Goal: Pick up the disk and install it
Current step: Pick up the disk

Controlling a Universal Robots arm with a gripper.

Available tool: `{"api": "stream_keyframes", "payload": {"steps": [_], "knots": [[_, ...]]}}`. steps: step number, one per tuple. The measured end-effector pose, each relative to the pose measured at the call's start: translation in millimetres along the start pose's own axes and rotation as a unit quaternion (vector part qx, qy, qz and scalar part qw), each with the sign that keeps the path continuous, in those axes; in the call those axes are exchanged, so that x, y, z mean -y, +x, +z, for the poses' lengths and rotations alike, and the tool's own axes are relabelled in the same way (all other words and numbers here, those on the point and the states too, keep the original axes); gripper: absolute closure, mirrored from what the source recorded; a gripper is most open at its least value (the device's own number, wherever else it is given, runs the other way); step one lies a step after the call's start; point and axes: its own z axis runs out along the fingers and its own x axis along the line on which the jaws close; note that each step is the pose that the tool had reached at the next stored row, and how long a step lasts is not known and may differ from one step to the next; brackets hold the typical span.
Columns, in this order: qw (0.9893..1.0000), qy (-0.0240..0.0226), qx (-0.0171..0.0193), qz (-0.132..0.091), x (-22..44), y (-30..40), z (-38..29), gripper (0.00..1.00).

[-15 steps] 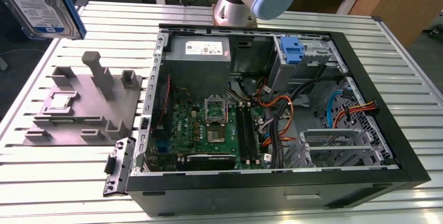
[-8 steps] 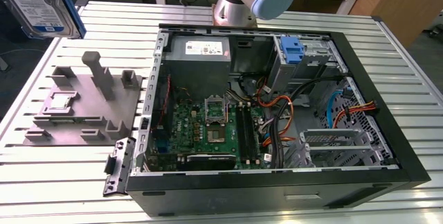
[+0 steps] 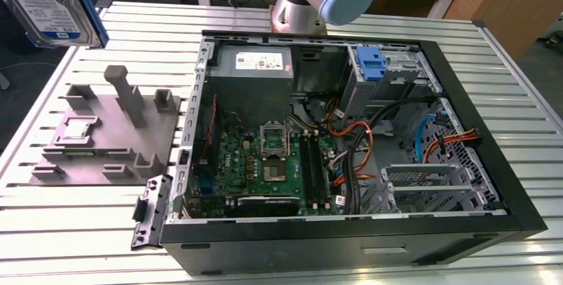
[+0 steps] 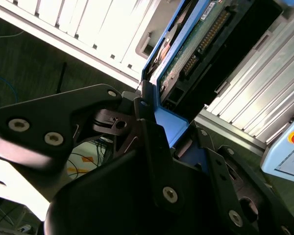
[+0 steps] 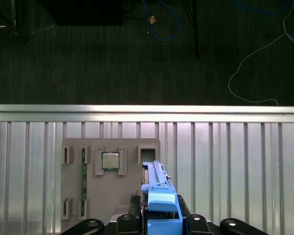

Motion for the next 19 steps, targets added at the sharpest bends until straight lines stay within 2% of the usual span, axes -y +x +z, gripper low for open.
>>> {"api": "stream_keyframes", "payload": {"steps": [11,13,19], "knots": [[1.0000,0.0001,0.0000,0.000,-0.1,-0.1,-2.4,0.63],[1.0000,0.0001,0.0000,0.000,-0.3,-0.4,-10.2,0.63],[1.0000,0.0001,0.0000,0.000,-0.3,-0.5,-11.4,0.63]]}}
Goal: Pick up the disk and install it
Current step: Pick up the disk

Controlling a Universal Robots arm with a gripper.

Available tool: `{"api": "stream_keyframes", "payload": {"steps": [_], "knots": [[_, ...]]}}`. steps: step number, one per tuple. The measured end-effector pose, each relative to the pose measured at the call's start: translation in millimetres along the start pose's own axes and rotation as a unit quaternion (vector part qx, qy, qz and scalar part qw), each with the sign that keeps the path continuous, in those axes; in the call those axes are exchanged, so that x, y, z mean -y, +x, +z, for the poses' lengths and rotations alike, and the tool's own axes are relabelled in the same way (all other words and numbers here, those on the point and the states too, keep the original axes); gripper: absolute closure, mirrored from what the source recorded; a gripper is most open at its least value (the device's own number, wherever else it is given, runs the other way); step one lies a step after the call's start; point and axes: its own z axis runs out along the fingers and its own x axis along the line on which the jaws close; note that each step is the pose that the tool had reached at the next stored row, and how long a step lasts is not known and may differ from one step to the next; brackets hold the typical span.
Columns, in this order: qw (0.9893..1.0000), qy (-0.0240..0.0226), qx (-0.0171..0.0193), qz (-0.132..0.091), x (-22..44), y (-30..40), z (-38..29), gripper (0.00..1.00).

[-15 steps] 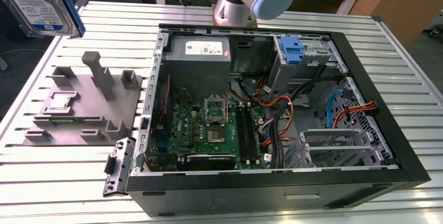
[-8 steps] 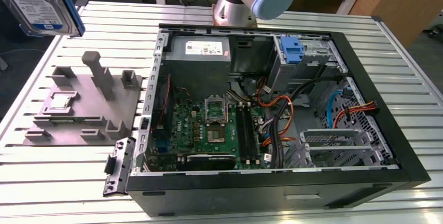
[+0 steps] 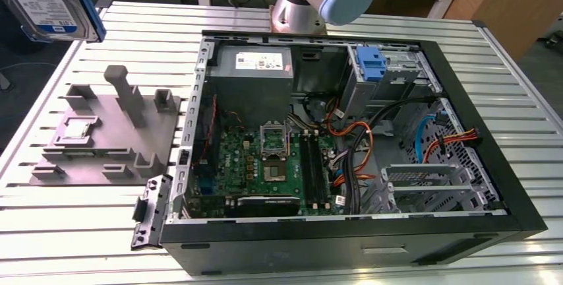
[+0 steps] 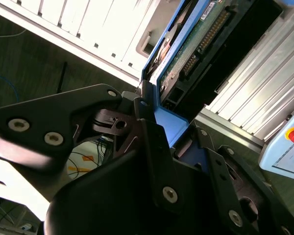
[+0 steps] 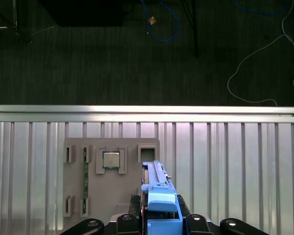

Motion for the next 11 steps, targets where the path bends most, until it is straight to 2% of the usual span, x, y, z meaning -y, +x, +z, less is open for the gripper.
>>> {"api": "stream_keyframes", "payload": {"steps": [11], "knots": [[1.0000,0.0000,0.0000,0.000,-0.1,-0.1,-2.9,0.63]]}}
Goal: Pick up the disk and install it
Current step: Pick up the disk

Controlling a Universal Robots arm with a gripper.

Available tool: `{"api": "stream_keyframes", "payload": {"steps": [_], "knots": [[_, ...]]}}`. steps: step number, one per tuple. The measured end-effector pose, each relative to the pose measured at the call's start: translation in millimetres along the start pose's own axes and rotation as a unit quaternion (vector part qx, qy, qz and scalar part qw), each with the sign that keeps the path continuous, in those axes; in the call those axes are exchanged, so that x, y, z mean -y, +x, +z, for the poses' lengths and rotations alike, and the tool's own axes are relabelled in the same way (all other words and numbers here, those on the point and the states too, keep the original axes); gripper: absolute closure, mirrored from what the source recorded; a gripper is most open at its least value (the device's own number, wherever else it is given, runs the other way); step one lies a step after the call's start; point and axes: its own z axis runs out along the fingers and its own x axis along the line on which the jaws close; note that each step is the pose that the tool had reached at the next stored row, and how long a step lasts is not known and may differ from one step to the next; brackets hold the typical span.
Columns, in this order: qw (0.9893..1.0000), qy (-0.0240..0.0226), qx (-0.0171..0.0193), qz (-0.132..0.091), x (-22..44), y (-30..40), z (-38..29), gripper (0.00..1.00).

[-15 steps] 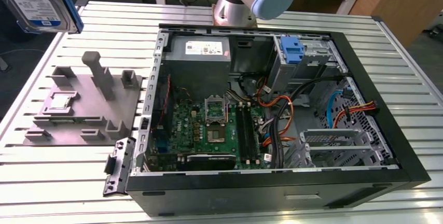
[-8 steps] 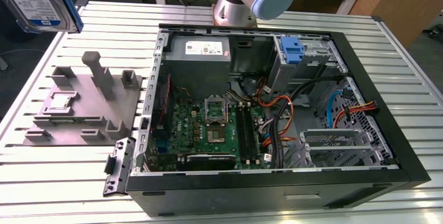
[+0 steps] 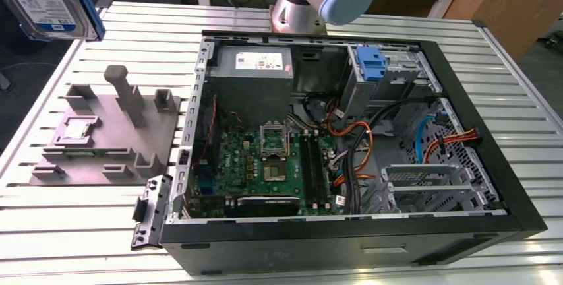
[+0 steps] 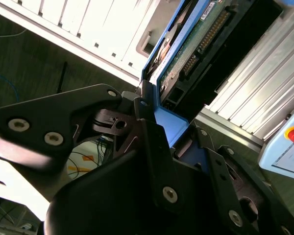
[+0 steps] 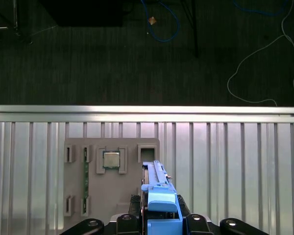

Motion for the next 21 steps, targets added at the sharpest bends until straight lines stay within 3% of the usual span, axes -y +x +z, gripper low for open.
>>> {"api": "stream_keyframes", "payload": {"steps": [21], "knots": [[1.0000,0.0000,0.0000,0.000,-0.4,-0.6,-14.6,0.63]]}}
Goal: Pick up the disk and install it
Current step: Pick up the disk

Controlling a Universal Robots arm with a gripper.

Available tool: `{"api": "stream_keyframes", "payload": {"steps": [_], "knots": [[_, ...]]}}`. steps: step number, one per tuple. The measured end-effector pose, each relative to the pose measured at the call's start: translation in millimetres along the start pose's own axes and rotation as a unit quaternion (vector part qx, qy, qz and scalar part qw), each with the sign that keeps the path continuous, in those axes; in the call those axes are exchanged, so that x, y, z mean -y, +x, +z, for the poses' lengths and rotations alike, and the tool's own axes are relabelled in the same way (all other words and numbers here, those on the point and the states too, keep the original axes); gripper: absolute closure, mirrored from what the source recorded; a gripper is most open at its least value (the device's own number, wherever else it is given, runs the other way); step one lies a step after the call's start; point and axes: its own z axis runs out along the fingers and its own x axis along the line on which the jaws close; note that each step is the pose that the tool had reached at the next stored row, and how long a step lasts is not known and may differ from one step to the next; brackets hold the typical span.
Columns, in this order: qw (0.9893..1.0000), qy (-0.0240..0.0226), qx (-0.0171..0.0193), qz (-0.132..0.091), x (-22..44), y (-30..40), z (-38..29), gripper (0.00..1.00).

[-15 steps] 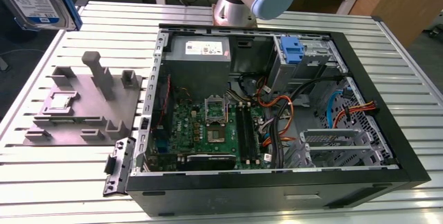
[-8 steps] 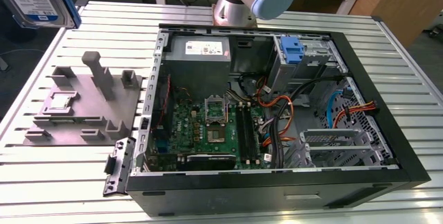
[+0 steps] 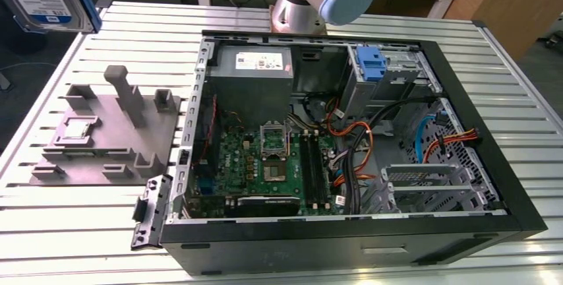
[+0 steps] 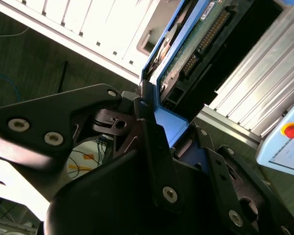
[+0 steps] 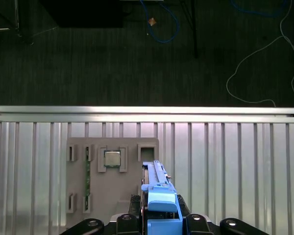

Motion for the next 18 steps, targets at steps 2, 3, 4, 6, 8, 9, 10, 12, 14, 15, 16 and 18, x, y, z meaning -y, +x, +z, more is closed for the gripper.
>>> {"api": "stream_keyframes", "payload": {"steps": [2,3,4,6,8,9,10,12,14,15,16,18], "knots": [[1.0000,0.0001,0.0000,0.000,0.0,0.0,-1.1,0.63],[1.0000,0.0000,0.0000,0.000,-0.1,-0.1,-1.7,0.63],[1.0000,0.0000,0.0000,0.000,-0.1,-0.1,-2.4,0.63],[1.0000,0.0000,0.0000,0.000,-0.1,-0.2,-4.0,0.63],[1.0000,0.0001,0.0000,0.000,-0.2,-0.2,-5.7,0.63],[1.0000,0.0000,0.0000,0.000,-0.2,-0.3,-6.6,0.63],[1.0000,0.0001,0.0000,0.000,-0.2,-0.3,-7.4,0.63],[1.0000,0.0001,0.0000,0.000,-0.3,-0.4,-8.5,0.63],[1.0000,0.0001,0.0000,0.000,-0.3,-0.4,-9.4,0.63],[1.0000,0.0000,0.0000,0.000,-0.3,-0.4,-10.0,0.63],[1.0000,0.0000,0.0000,0.000,-0.3,-0.5,-10.9,0.63],[1.0000,0.0000,0.0000,0.000,-0.4,-0.5,-13.2,0.63]]}}
